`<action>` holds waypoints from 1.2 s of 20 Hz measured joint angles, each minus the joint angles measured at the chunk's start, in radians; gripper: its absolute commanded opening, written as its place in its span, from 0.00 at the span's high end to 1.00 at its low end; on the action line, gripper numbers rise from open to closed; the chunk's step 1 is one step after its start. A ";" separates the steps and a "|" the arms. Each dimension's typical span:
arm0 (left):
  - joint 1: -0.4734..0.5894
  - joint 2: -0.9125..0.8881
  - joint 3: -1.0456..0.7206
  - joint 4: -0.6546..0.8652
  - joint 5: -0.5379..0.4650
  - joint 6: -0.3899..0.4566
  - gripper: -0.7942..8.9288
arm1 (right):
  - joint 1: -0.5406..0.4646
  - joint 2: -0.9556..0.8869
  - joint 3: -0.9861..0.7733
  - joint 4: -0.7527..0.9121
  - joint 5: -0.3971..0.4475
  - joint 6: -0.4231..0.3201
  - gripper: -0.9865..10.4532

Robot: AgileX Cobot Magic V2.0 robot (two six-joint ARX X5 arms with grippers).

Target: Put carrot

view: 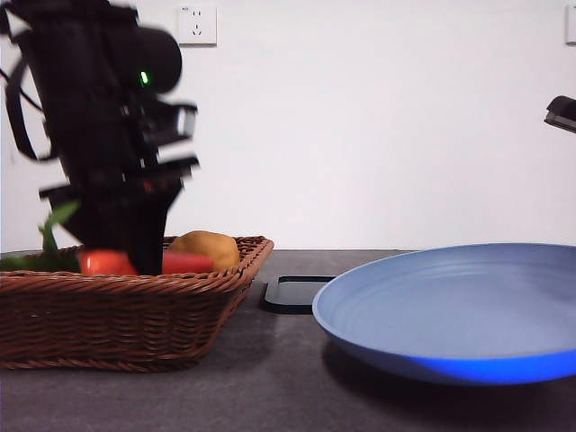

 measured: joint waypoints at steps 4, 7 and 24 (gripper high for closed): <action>0.000 -0.194 0.000 0.023 0.122 -0.002 0.83 | 0.000 0.000 0.000 0.000 -0.006 0.000 0.91; -0.009 -0.309 0.000 0.119 0.287 -0.033 0.83 | 0.000 0.000 0.000 0.018 -0.106 0.000 0.91; -0.428 -0.018 0.001 0.328 0.256 -0.114 0.81 | 0.000 0.000 0.000 0.028 -0.204 0.016 0.91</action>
